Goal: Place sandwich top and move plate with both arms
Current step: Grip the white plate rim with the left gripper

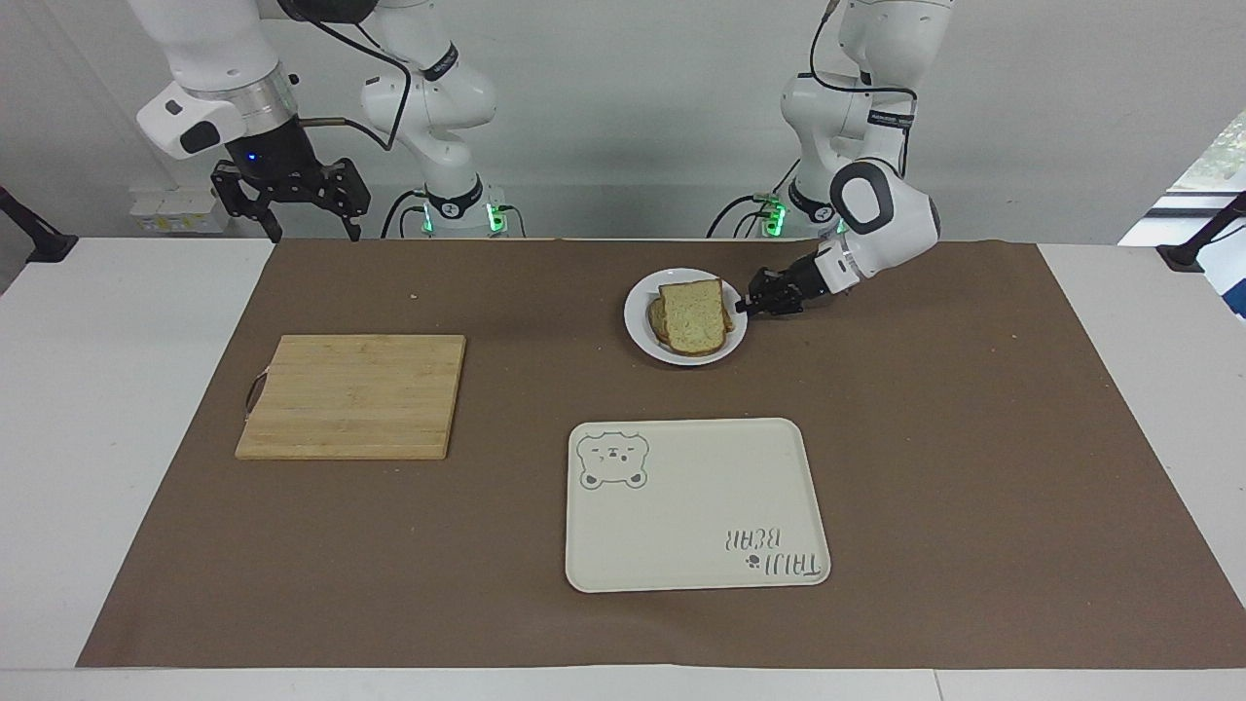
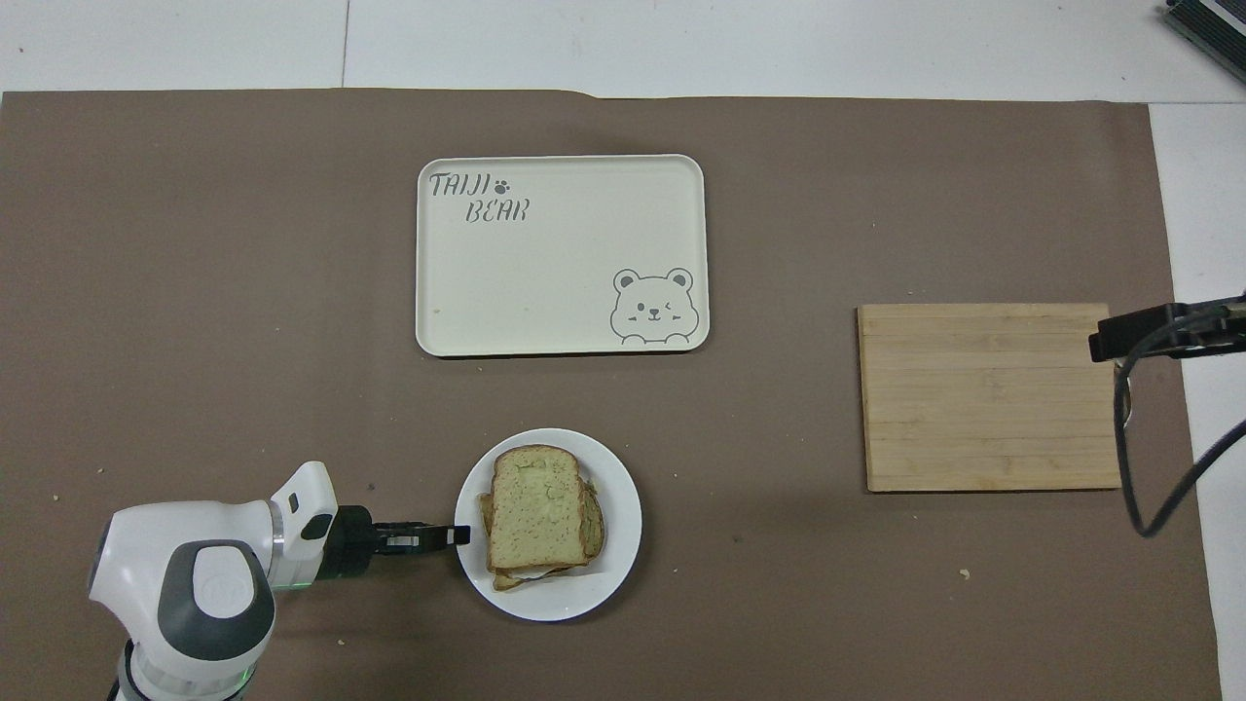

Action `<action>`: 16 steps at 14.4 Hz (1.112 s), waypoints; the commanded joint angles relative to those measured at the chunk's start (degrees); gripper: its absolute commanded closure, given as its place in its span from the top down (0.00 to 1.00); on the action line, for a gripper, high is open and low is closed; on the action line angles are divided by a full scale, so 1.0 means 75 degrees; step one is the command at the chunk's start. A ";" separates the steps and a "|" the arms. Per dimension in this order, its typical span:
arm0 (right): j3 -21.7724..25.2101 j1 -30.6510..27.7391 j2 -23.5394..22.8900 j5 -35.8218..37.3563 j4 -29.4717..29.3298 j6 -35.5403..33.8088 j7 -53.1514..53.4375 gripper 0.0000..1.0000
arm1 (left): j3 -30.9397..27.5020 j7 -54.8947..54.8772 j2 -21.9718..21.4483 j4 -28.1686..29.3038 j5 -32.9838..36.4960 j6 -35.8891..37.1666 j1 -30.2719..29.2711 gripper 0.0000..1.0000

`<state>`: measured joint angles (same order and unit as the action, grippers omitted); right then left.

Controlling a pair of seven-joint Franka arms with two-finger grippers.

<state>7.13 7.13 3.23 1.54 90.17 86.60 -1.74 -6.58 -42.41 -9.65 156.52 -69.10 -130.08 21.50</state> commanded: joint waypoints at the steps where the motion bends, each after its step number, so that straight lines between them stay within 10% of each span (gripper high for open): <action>1: -0.0049 -0.0072 0.0226 0.0064 0.0306 0.0103 -0.0178 1.00 | -0.0096 -0.0193 -0.0061 0.0177 -0.0371 0.0071 0.0146 0.23; 16: -0.0025 -0.0072 0.0226 0.0076 0.0294 0.0137 -0.0143 1.00 | -0.0096 -0.0181 -0.0002 0.0364 -0.1087 0.0293 0.0181 0.15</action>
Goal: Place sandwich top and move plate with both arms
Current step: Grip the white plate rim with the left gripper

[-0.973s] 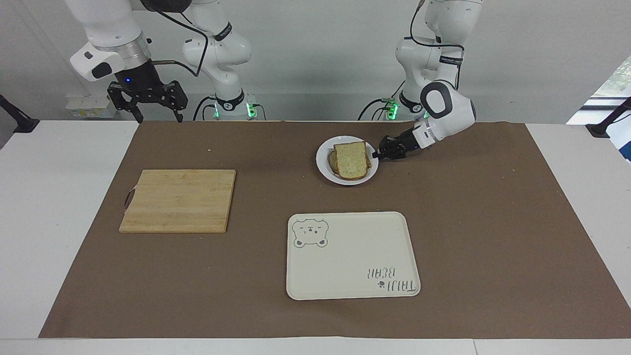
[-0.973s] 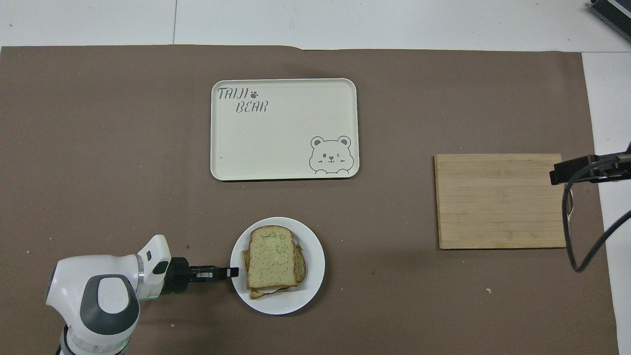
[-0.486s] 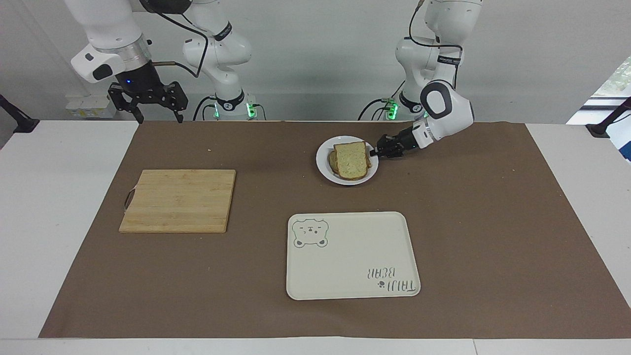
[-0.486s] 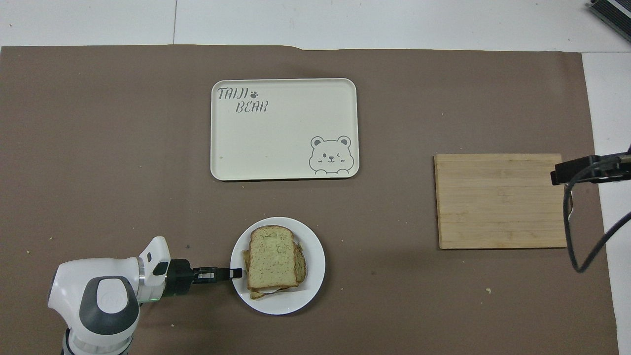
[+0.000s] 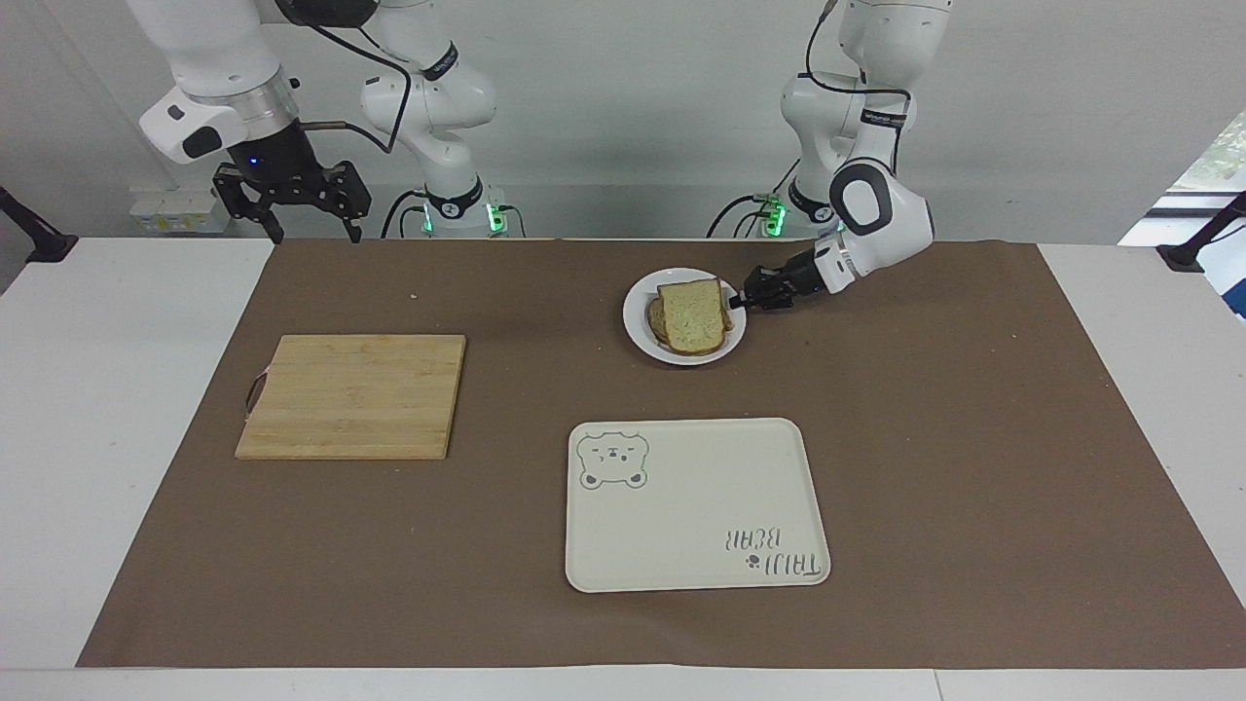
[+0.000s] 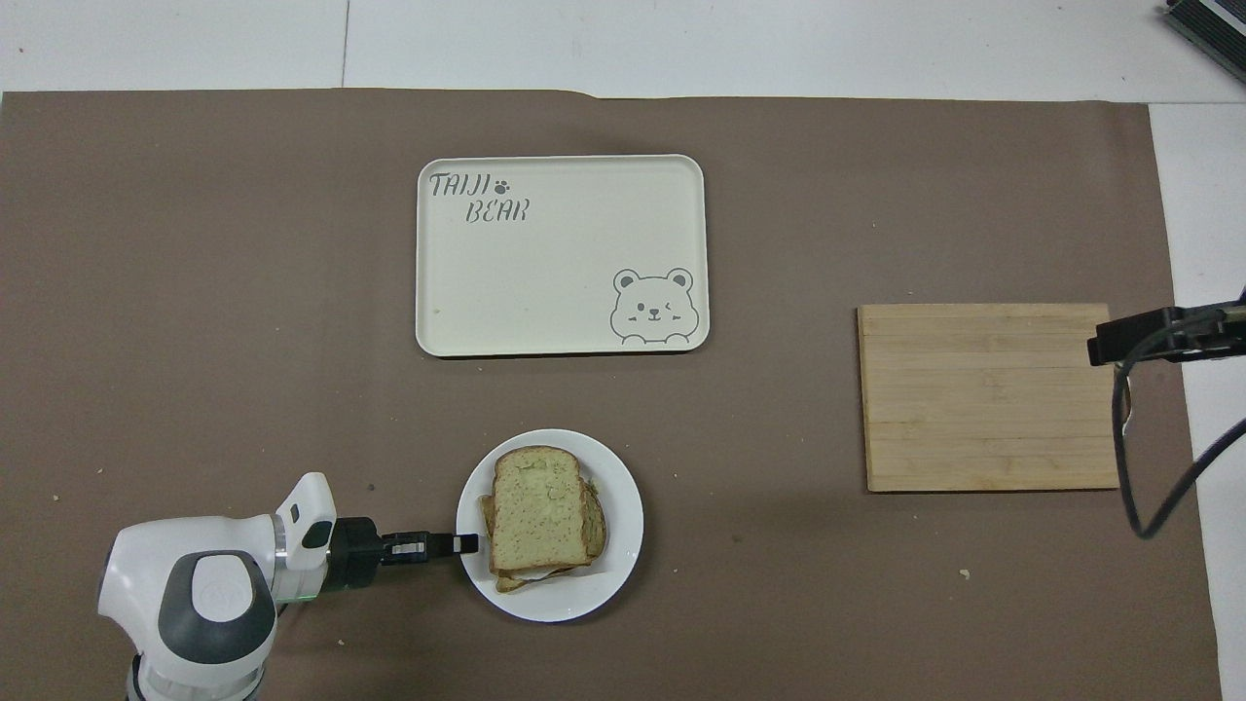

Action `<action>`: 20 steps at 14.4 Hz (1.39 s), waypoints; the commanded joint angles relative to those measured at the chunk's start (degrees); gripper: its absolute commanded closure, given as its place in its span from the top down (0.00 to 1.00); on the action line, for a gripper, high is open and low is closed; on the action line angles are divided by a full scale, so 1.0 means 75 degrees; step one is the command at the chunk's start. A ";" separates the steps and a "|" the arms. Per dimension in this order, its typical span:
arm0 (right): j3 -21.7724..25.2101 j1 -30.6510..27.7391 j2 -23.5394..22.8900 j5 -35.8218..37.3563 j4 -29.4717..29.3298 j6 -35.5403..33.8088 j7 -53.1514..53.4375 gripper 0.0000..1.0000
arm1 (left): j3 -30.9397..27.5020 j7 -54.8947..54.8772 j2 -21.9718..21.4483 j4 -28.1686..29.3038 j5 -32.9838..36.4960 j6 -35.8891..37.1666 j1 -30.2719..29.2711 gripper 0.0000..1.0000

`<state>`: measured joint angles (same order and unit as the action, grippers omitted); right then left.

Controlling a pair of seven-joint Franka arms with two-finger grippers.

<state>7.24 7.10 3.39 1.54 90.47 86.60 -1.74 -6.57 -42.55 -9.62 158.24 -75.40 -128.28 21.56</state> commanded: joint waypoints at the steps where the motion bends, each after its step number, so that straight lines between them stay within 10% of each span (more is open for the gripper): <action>1: -0.0040 -0.0068 0.0205 0.0076 0.0254 0.0137 -0.0143 1.00 | -0.0096 -0.0174 0.0017 0.0135 -0.0247 0.0053 0.0288 0.16; 5: -0.0040 -0.0068 0.0205 0.0076 0.0254 0.0137 -0.0143 1.00 | -0.0108 -0.0175 -0.0006 0.0194 -0.0317 0.0053 0.0383 0.00; 20: -0.0040 -0.0068 0.0205 0.0076 0.0254 0.0137 -0.0143 1.00 | -0.0167 -0.0491 0.0589 -0.1327 -0.0270 0.1856 -0.0354 0.00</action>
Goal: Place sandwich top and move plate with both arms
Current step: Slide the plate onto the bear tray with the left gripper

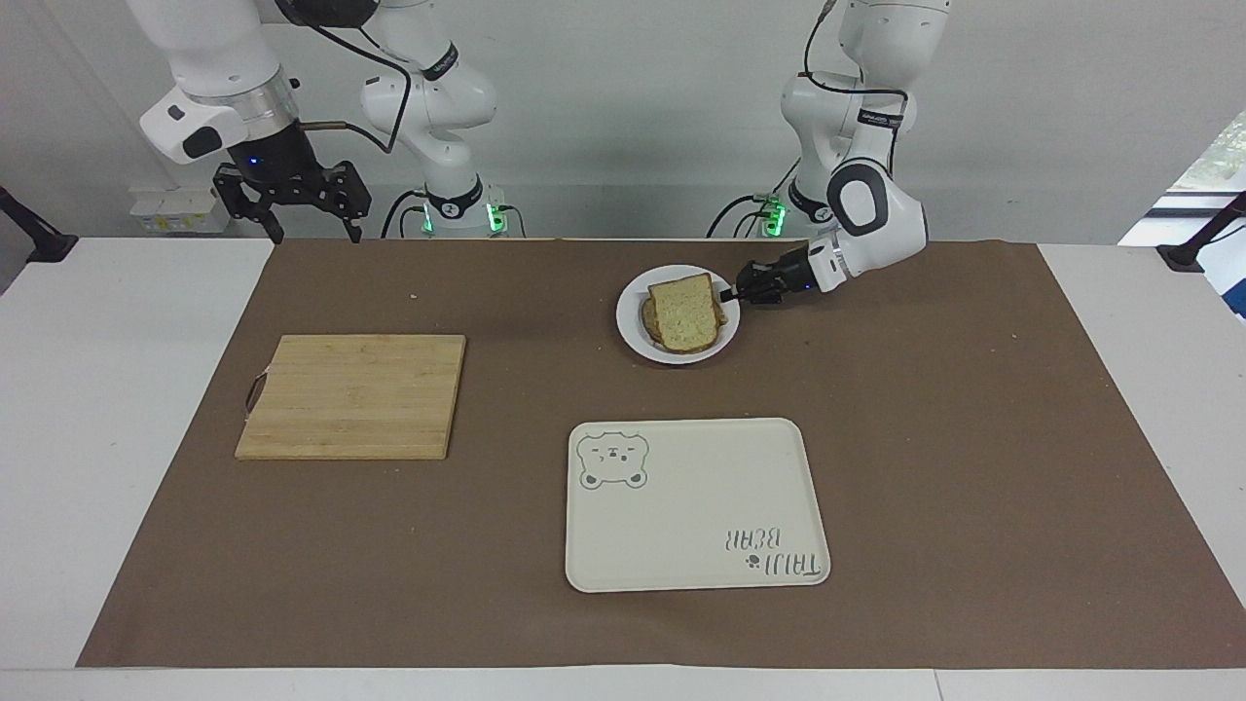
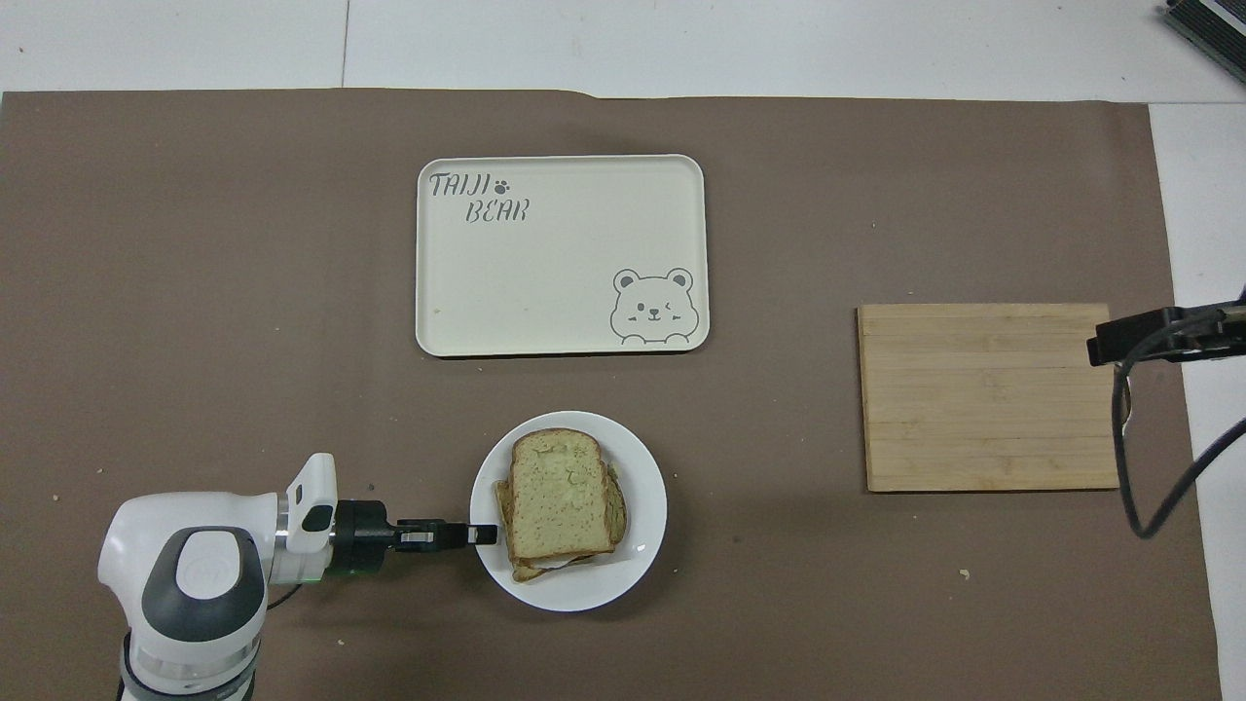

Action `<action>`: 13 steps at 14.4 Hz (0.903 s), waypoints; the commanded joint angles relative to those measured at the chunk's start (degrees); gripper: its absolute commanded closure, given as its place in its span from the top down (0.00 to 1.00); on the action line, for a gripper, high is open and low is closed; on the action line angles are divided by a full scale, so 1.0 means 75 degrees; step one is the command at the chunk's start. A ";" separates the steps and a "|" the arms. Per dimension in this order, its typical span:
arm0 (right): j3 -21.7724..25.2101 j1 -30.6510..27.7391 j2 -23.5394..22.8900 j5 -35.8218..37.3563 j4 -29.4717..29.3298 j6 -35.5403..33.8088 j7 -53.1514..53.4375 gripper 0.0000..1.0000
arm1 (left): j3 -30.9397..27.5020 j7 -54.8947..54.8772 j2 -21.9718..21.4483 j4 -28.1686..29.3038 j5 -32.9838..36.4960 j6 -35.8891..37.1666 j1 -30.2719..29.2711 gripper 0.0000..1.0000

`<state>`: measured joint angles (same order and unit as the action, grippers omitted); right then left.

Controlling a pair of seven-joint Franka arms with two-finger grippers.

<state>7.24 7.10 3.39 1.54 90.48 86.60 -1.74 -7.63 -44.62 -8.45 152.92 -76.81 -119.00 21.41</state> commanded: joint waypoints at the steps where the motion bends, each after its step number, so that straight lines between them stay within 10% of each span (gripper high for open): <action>1: -0.0040 -0.0068 0.0204 0.0076 0.0252 0.0137 -0.0143 1.00 | -0.0026 -0.0238 0.0505 -0.0783 -0.0071 0.0795 -0.0463 0.00; 13: -0.0040 -0.0068 0.0204 0.0076 0.0252 0.0137 -0.0143 1.00 | 0.0033 0.0957 0.2403 -0.4121 0.0023 0.1264 -0.1189 0.00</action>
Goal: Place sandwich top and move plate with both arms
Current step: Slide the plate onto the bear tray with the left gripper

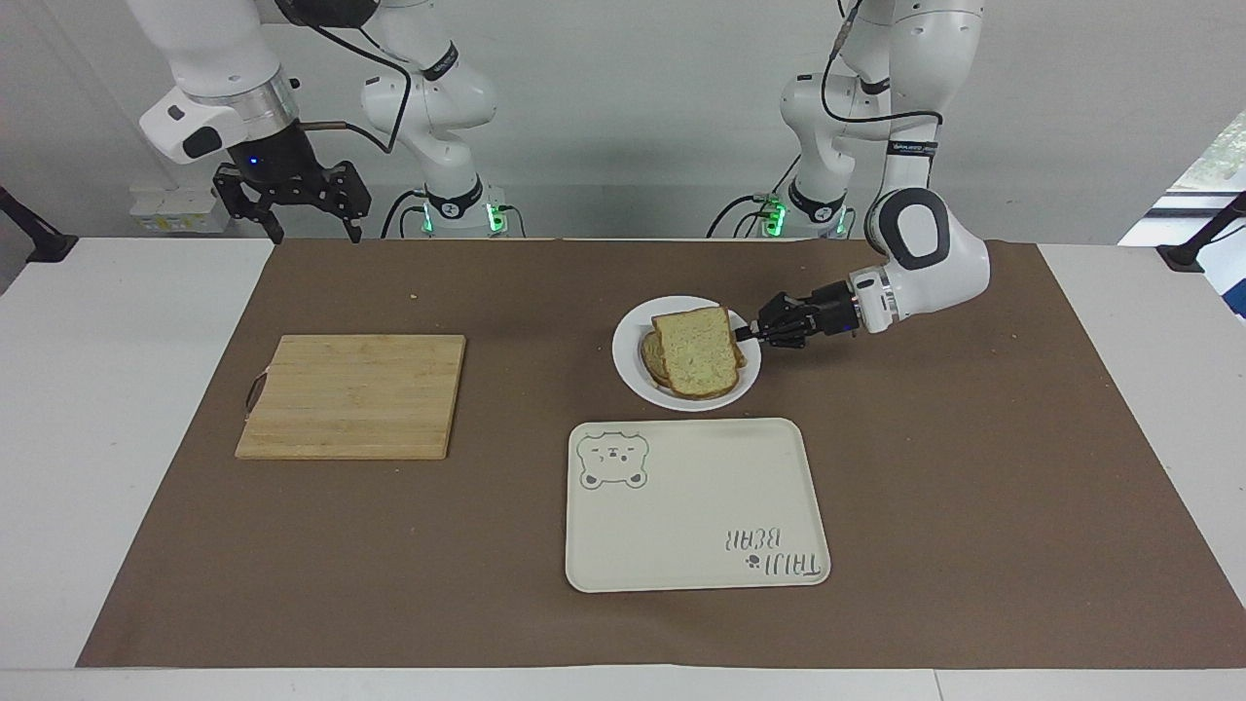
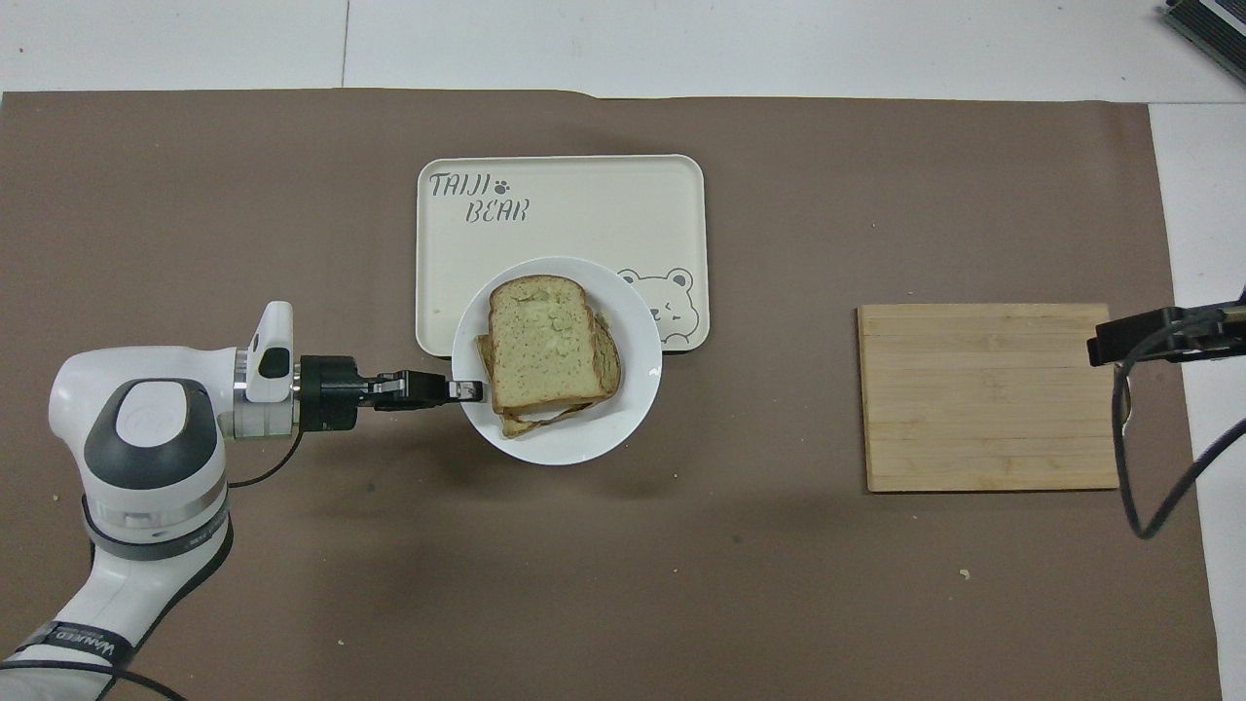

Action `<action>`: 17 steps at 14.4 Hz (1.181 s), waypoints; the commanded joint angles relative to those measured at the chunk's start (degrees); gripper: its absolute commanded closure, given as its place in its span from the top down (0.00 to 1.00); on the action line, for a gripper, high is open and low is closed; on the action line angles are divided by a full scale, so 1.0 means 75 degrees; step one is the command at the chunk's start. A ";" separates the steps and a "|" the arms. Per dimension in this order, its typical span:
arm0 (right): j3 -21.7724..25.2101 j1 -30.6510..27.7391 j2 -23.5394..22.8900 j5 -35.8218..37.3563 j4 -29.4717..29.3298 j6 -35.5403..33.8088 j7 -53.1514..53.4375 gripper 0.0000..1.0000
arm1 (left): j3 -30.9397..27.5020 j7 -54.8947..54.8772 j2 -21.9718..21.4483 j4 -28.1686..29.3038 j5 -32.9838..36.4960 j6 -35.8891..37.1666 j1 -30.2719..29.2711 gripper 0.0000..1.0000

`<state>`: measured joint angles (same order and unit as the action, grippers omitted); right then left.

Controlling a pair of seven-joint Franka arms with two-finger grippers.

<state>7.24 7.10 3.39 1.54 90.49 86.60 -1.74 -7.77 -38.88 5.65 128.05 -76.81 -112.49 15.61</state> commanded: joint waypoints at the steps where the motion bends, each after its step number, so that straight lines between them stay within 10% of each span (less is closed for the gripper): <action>1: -0.0040 -0.0068 0.0204 0.0076 0.0252 0.0137 -0.0143 1.00 | 0.0051 0.0273 0.0721 -0.1156 0.0034 0.0420 -0.0453 0.00; 10: -0.0040 -0.0068 0.0204 0.0076 0.0252 0.0137 -0.0143 1.00 | 0.0719 0.1551 0.2737 -0.3887 0.0092 -0.0447 -0.0710 0.00; 17: -0.0040 -0.0068 0.0193 0.0076 0.0252 0.0137 -0.0143 1.00 | 0.1094 0.1551 0.3874 -0.4533 0.1390 -0.1207 -0.0700 0.00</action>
<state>7.24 7.10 3.39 1.54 90.49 86.60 -1.74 -0.63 -28.25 31.32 97.72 -69.43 -120.42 11.10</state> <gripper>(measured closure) 0.000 0.952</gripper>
